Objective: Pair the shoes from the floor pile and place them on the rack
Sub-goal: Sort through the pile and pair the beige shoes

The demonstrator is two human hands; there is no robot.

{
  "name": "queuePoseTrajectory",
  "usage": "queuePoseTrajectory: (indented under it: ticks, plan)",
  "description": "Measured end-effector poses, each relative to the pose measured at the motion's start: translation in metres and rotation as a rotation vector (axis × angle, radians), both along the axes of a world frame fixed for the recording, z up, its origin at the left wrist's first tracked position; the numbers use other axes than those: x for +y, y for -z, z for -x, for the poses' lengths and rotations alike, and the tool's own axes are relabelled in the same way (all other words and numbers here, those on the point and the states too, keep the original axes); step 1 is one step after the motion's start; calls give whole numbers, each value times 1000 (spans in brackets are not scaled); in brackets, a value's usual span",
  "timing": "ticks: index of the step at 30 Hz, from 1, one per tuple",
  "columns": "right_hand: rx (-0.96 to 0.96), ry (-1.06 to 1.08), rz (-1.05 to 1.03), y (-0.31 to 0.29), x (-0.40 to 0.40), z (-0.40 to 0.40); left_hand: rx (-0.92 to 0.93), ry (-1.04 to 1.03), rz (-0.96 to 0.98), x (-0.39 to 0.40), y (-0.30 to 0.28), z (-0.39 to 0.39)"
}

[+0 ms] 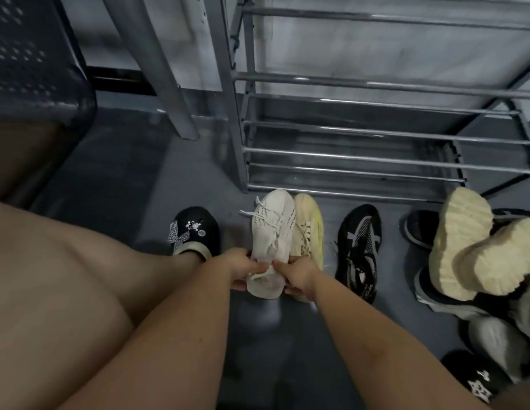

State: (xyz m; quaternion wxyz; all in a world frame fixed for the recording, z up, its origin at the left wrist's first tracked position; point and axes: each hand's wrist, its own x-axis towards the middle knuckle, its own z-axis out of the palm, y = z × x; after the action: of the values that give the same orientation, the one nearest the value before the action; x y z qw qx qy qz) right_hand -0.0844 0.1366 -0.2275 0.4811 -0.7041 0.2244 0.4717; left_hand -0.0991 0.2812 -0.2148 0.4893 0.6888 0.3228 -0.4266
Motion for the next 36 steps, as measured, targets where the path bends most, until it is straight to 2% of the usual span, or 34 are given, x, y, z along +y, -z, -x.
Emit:
queuePoseTrajectory:
  ticks: [4,7,9,12,14,17,24,30,36]
  plan:
    - [-52,-118,27,-6,-1,-2,-27,94,-101,-3,-4,-2]
    - [-153,-187,73,-18,-8,-4,-184,53,-251,-7,-10,-9]
    - [-274,-382,204,-27,-15,-2,-303,120,-372,-10,-16,-12]
    - [-441,-767,494,-35,-38,1,-463,452,-577,-23,-23,-9]
    - [-519,-837,585,-42,-57,5,-564,735,-678,-38,-24,-4]
    - [-588,-817,662,-51,-90,13,-635,974,-691,-66,-29,0]
    - [-620,-737,872,-71,-167,33,-848,1263,-679,-125,-58,1]
    - [-595,-641,973,-82,-229,53,-926,1427,-649,-170,-73,-12]
    - [-523,-492,993,-79,-273,59,-919,1459,-601,-211,-75,-23]
